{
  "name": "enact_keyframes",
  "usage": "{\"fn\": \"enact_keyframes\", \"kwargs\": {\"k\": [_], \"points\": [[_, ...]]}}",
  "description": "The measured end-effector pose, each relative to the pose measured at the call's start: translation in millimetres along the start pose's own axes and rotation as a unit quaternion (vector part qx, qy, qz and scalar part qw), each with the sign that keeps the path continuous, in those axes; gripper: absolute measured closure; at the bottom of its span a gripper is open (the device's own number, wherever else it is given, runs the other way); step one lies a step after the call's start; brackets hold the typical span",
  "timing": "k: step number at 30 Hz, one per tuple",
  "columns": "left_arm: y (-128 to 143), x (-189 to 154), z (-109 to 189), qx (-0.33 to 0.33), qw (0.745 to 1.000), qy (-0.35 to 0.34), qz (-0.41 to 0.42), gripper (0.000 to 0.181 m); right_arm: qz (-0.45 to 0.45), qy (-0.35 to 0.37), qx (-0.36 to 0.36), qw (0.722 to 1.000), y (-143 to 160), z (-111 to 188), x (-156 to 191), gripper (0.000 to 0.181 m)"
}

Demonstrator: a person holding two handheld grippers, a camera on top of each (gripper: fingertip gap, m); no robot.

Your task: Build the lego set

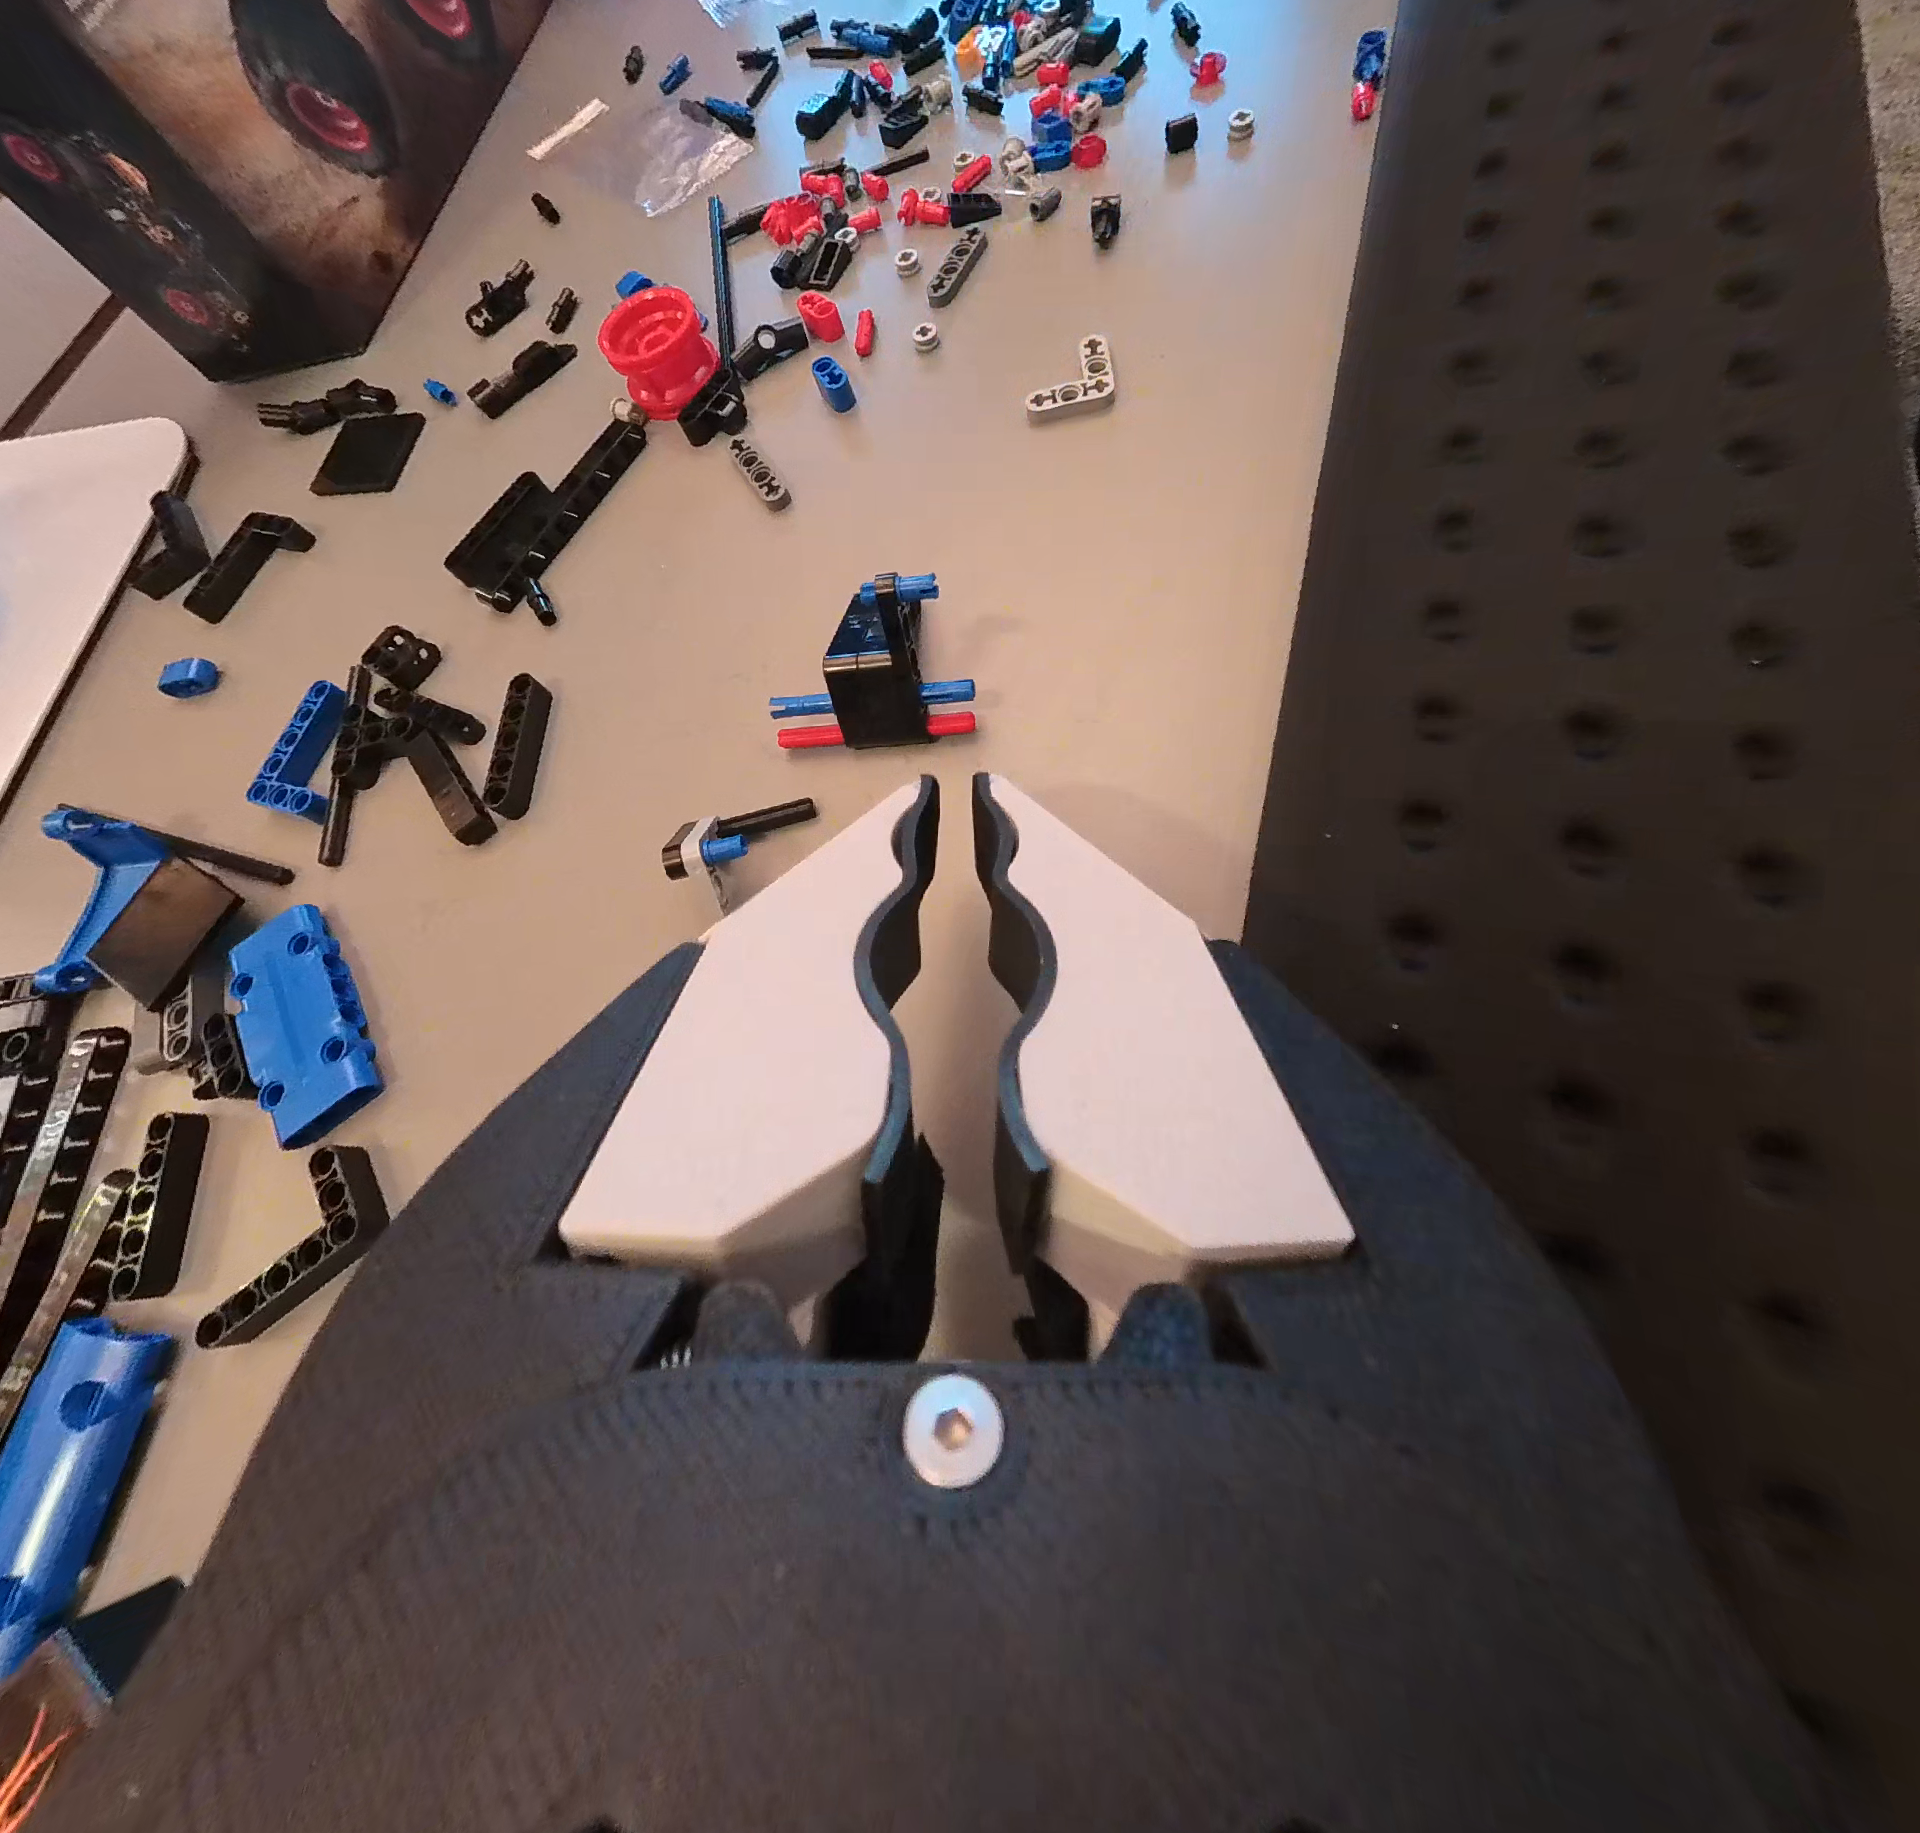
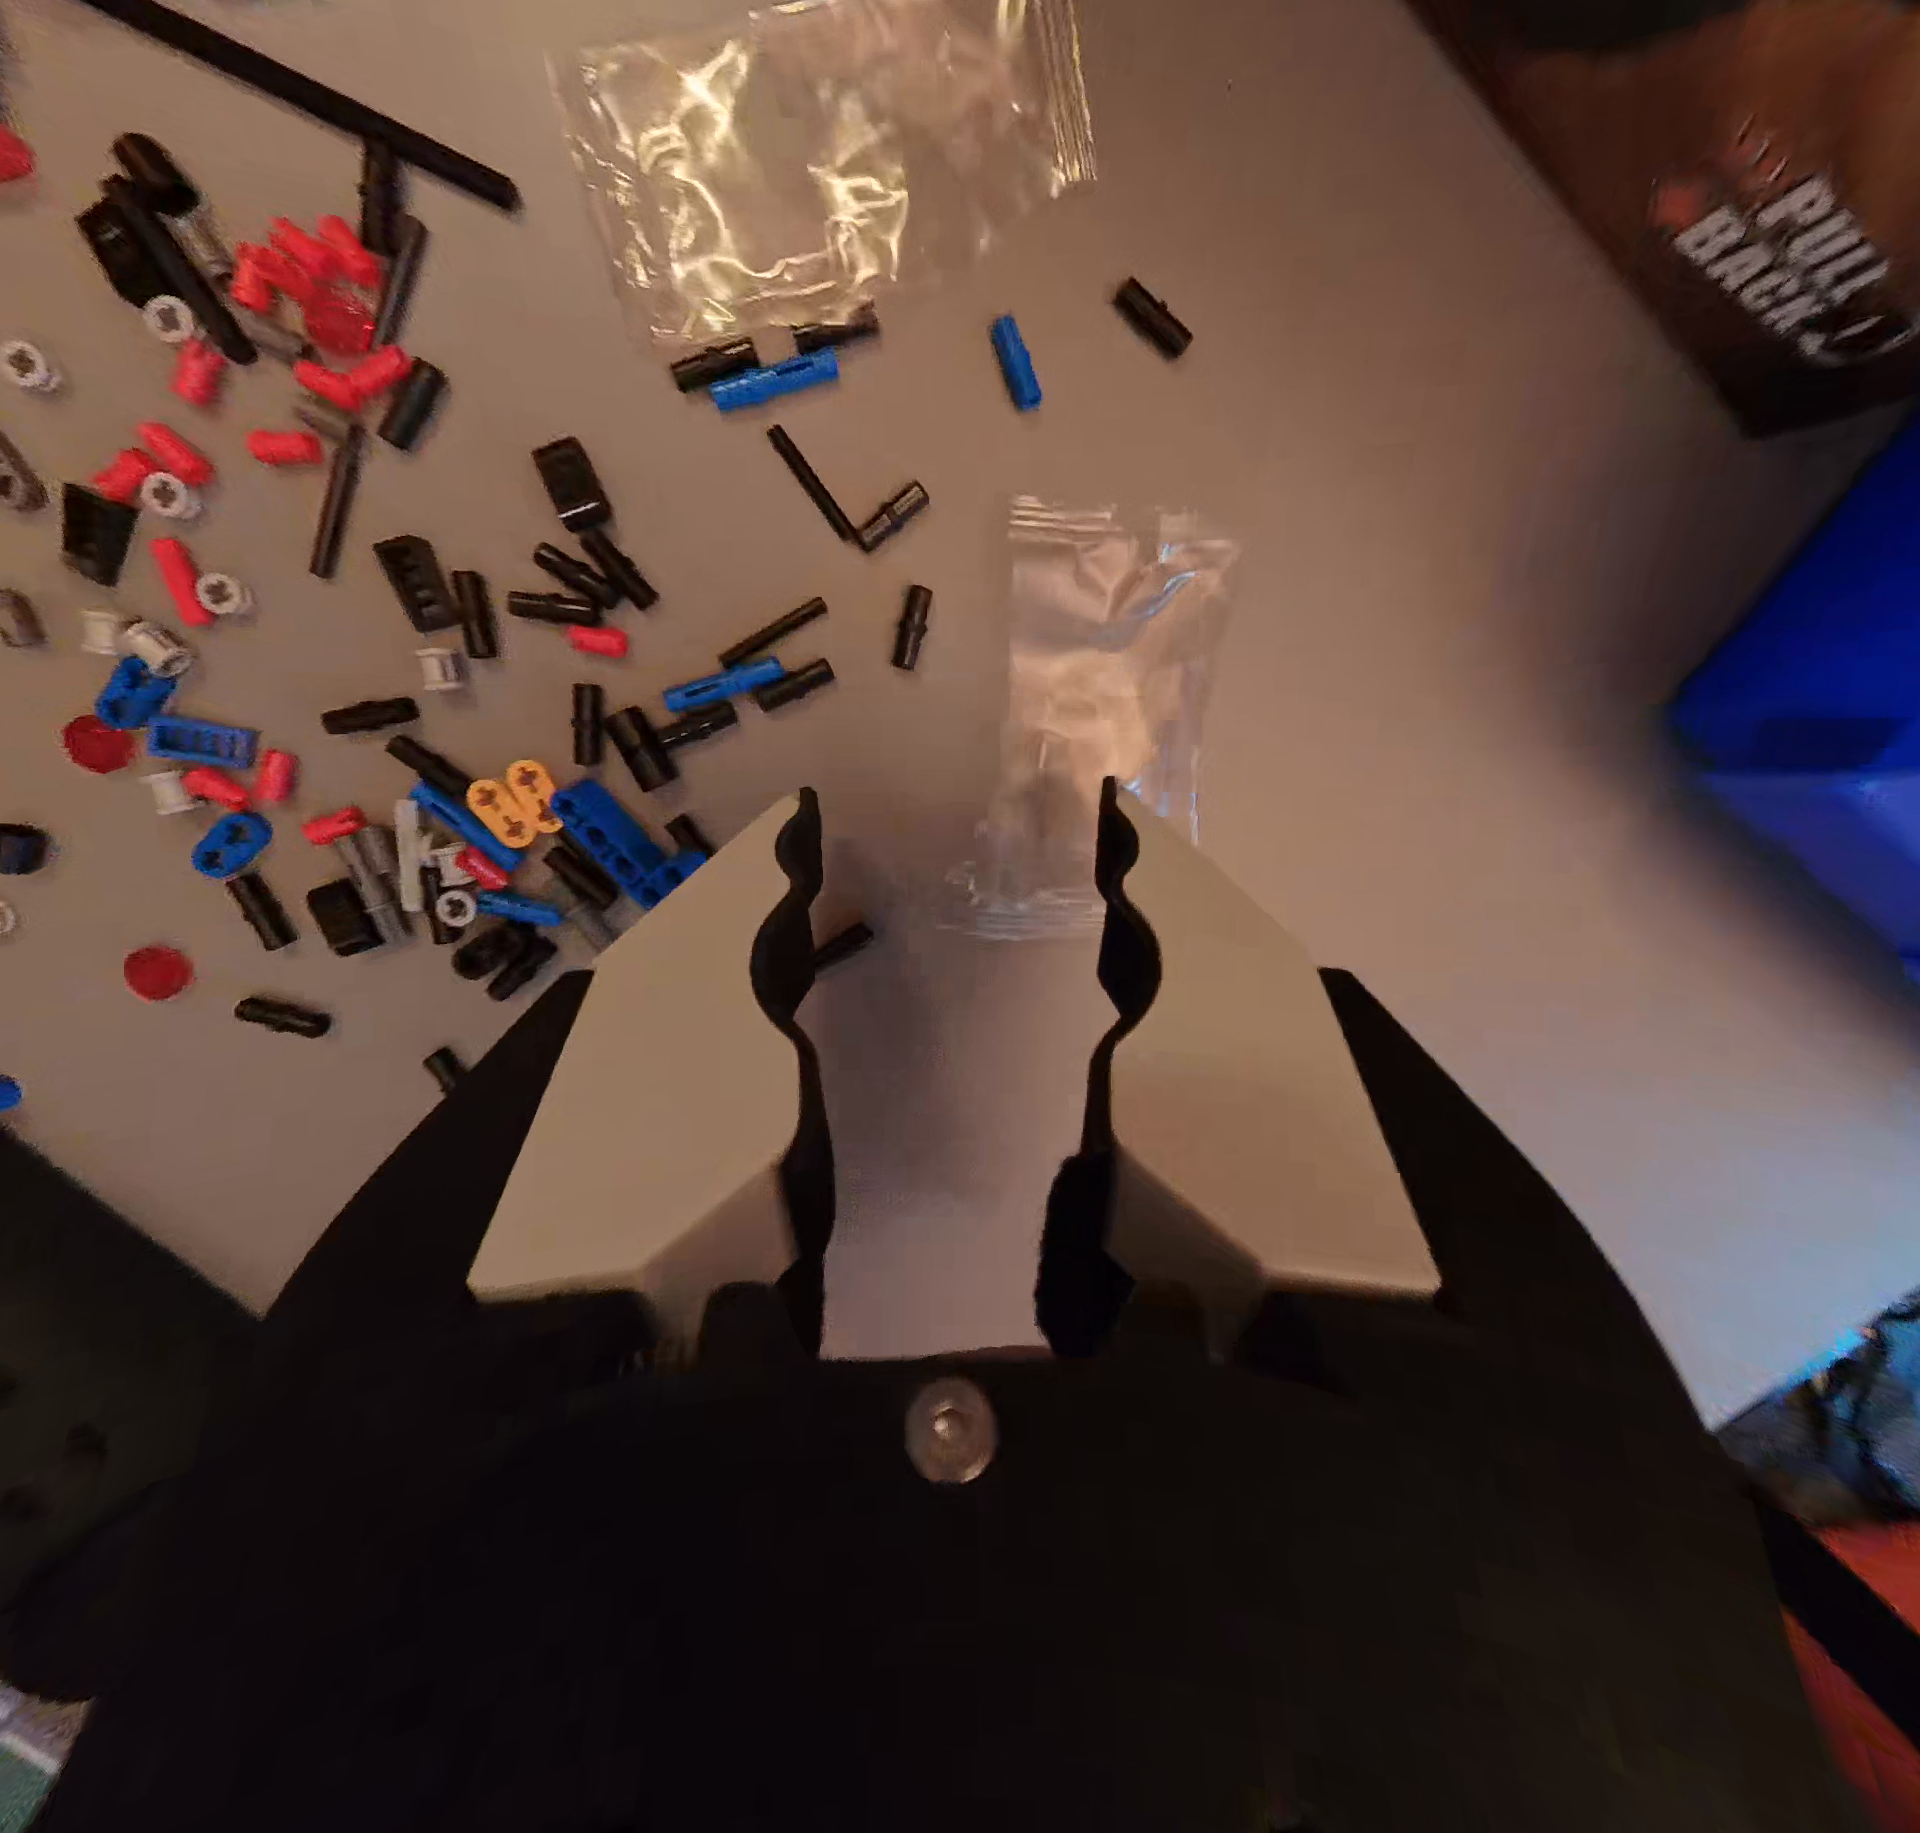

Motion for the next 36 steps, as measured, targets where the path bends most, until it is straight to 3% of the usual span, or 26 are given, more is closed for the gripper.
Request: {"fn": "enact_keyframes", "kwargs": {"k": [5,9,14,17,21,36], "points": [[1.5,0.3,-1.2,0.004,1.000,0.000,0.001,0.176,-0.013,-0.026,-0.017,0.999,-4.2,-19.7,3.1,0.150],[2.2,1.0,-1.5,0.006,1.000,0.000,0.003,0.176,-0.006,0.014,-0.059,0.998,-19.6,-4.1,-0.7,0.145],[1.2,1.6,-0.6,0.001,1.000,0.000,0.006,0.176,0.034,-0.042,-0.107,0.993,-19.1,34.9,54.2,0.158],[1.4,1.1,-1.2,0.004,1.000,0.000,0.003,0.175,0.063,-0.059,-0.087,0.992,-2.9,35.4,87.1,0.166],[1.2,0.6,-1.0,0.004,1.000,-0.001,0.000,0.175,0.061,-0.066,-0.065,0.994,15.1,26.3,103.6,0.170],[2.5,1.4,-1.7,0.009,1.000,-0.005,-0.001,0.175,0.040,-0.069,-0.082,0.993,18.9,12.9,108.5,0.179]]}}
Point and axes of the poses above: each gripper's, where its closed fingertips meet, z back along the fingers, y out of its underside, x = y × z across the jaws, the point moved 2 cm from there along z, back along the fingers, and after that the axes turned 10 degrees about y, right-handed, at the moved point
